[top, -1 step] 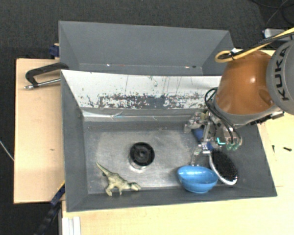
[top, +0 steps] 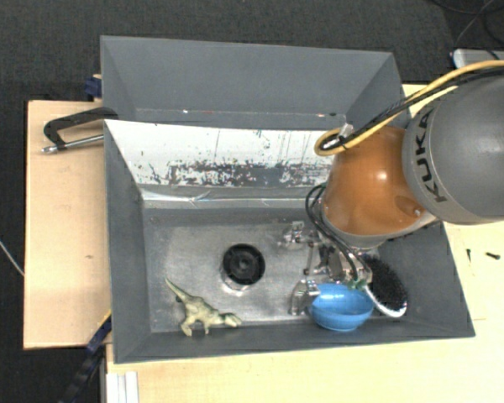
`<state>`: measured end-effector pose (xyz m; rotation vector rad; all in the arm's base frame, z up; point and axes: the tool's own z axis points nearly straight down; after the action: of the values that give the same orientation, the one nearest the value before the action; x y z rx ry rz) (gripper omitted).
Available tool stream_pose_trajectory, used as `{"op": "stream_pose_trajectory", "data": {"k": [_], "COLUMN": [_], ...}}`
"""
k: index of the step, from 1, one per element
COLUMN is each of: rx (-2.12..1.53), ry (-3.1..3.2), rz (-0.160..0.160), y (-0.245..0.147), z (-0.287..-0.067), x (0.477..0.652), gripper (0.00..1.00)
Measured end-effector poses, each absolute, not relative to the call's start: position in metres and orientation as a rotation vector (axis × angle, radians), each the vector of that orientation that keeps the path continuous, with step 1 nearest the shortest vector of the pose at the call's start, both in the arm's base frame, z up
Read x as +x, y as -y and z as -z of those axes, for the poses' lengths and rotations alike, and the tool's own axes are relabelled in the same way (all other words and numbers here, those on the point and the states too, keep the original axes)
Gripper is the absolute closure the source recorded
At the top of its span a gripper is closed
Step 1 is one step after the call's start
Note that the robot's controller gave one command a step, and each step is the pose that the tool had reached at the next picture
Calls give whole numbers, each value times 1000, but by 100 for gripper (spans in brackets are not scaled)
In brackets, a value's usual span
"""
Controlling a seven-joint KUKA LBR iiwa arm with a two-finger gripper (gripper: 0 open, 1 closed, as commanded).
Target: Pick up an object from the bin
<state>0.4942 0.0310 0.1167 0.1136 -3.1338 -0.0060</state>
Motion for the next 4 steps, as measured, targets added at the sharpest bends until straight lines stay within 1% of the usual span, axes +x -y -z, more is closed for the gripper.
{"op": "stream_pose_trajectory", "data": {"k": [1, 2, 3, 4], "rx": [140, 132, 132, 303], "ry": [3140, 3142, 3142, 3133], "rz": [7, 2, 2, 0], "y": [-89, -85, -85, -122], "z": [-85, -87, -87, -72], "x": [509, 510, 510, 493], "gripper": [0, 100, 0, 0]}}
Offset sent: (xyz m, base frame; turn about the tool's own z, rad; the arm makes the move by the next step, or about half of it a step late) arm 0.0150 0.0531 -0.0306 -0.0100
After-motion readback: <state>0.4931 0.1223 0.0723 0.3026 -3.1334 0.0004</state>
